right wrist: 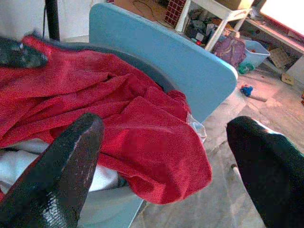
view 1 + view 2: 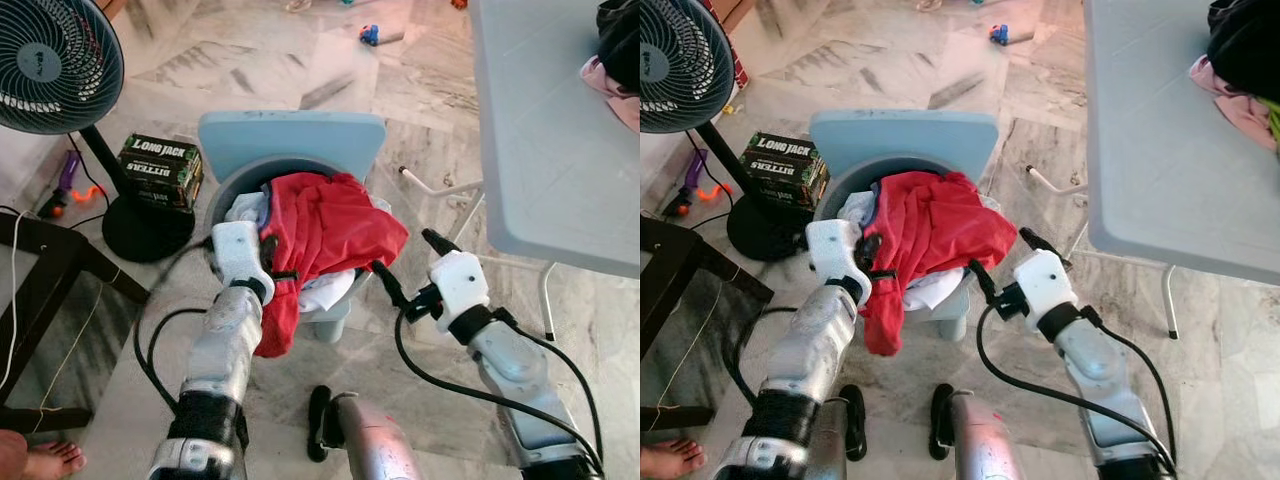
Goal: Hang hanger
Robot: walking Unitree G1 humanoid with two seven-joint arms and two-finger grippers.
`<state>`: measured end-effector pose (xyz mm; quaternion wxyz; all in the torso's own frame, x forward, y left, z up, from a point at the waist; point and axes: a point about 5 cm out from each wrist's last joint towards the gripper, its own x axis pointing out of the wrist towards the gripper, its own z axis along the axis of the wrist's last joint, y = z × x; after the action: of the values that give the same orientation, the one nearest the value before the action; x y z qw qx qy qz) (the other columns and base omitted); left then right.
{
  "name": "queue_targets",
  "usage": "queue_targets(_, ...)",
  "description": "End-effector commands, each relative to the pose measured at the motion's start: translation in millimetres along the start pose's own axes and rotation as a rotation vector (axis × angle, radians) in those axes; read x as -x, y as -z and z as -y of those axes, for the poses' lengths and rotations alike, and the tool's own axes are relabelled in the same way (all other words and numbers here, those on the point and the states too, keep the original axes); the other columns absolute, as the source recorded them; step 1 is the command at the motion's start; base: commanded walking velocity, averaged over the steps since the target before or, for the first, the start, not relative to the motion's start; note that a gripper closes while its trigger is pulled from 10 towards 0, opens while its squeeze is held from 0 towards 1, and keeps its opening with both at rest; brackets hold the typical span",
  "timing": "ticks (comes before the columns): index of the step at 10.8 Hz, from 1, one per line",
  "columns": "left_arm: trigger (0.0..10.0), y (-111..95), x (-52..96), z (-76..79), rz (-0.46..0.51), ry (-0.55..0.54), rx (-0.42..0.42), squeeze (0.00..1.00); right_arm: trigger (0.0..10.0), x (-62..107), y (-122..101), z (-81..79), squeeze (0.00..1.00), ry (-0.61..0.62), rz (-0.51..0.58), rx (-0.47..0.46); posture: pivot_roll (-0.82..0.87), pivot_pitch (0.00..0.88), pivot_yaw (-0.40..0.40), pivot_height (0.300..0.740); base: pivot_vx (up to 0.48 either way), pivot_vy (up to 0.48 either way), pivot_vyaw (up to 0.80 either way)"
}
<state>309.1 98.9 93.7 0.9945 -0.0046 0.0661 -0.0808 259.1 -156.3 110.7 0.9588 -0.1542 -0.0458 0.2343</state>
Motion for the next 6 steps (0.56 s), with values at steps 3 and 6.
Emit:
queue_targets(3, 0.0, -14.7, 7.0, 15.1, 0.178, 0.143, -0.51, 0.0, 10.0, -2.3, 6.3, -6.7, 0.0, 0.003, -0.014, -0.02, -0.06, 0.239, -0.103, 0.74, 0.0, 0.0, 0.0)
queue_targets(6, 0.0, -6.1, 12.8, 17.3, 0.192, 0.236, -0.644, 0.0, 10.0, -11.1, 7.2, -9.3, 0.0, 0.018, 0.001, -0.036, -0.03, 0.224, -0.082, 0.74, 0.0, 0.0, 0.0)
